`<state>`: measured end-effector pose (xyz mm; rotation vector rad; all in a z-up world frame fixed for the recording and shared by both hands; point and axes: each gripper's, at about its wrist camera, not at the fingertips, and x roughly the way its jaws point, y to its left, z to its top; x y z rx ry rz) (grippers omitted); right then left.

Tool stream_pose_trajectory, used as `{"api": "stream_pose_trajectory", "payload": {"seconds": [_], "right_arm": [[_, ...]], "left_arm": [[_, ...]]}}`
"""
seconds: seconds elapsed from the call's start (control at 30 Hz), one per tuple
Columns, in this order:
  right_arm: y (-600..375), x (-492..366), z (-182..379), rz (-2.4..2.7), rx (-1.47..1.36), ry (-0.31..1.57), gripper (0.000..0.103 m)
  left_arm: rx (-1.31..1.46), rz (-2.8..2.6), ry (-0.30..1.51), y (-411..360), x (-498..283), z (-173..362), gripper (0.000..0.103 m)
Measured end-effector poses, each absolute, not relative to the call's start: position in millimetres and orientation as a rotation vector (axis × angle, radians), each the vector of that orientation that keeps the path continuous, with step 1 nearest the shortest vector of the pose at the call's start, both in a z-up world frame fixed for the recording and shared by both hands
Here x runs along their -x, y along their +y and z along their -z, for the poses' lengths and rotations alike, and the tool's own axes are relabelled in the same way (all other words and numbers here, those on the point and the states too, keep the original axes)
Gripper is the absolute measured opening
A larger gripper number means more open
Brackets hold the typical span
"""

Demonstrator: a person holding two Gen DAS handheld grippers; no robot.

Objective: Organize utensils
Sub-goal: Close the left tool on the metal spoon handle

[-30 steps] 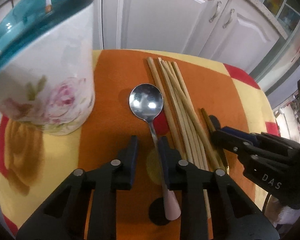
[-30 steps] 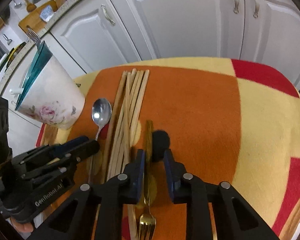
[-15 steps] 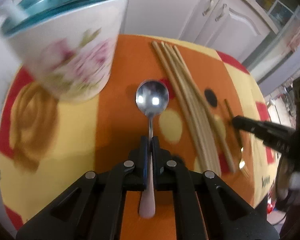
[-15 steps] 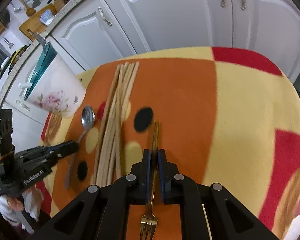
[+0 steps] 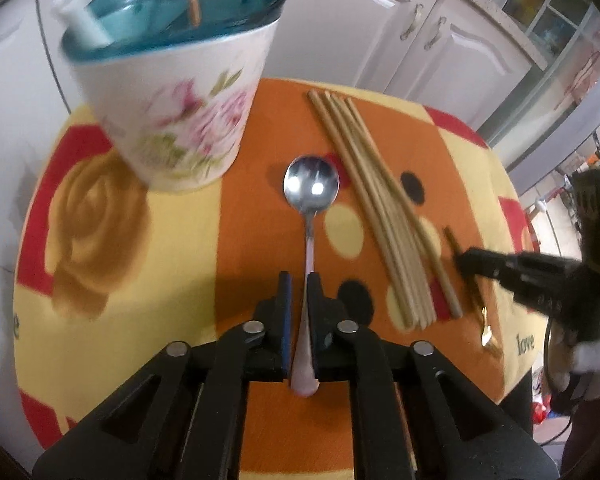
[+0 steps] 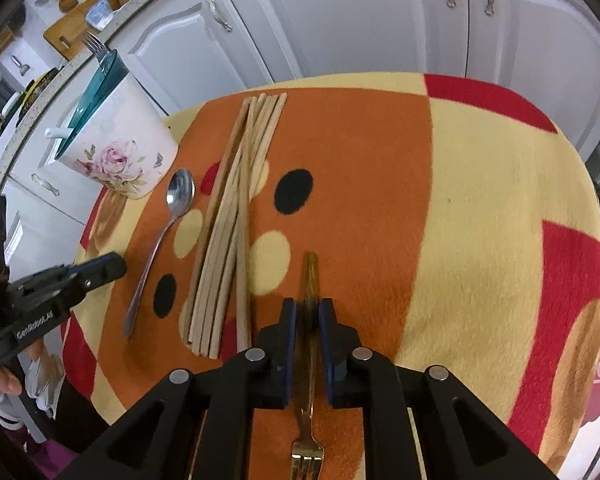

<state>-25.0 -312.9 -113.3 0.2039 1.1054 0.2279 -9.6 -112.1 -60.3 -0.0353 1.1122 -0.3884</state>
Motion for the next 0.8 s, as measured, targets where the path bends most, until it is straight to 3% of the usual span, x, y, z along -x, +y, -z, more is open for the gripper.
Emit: {"api": "stream_pose_trajectory", "payload": {"seconds": [0.07, 0.13, 0.37, 0.43, 0.47, 0.5, 0.8], "right_arm": [[-316.6, 24.3, 112.3, -0.226, -0.227, 1.098, 0.021], [-321.1, 24.3, 111.3, -0.222, -0.245, 1.093, 0.024], [-326.1, 22.4, 112.4, -0.218, -0.266, 1.097, 0.025], [-325.7, 20.8, 114.5, -0.219, -0.271, 1.102, 0.025], [-325.5, 20.6, 114.5, -0.220, -0.271, 1.102, 0.025], [-324.4, 20.6, 114.3, -0.222, -0.271, 1.100, 0.025], [-318.3, 28.7, 110.8, -0.250, -0.256, 1.090, 0.026]], "left_arm": [[0.053, 0.382, 1.111, -118.7, -1.8, 62.1, 0.022], [0.065, 0.374, 1.101, -122.3, -10.0, 63.7, 0.025], [-0.010, 0.303, 1.119, -137.4, -24.9, 79.8, 0.025], [-0.070, 0.290, 1.102, -144.5, -22.3, 80.5, 0.021], [-0.083, 0.289, 1.096, -145.1, -21.1, 80.4, 0.009], [-0.089, 0.298, 1.098, -146.0, -19.6, 81.0, 0.005], [-0.034, 0.298, 1.169, -115.1, 18.6, 81.3, 0.003]]}}
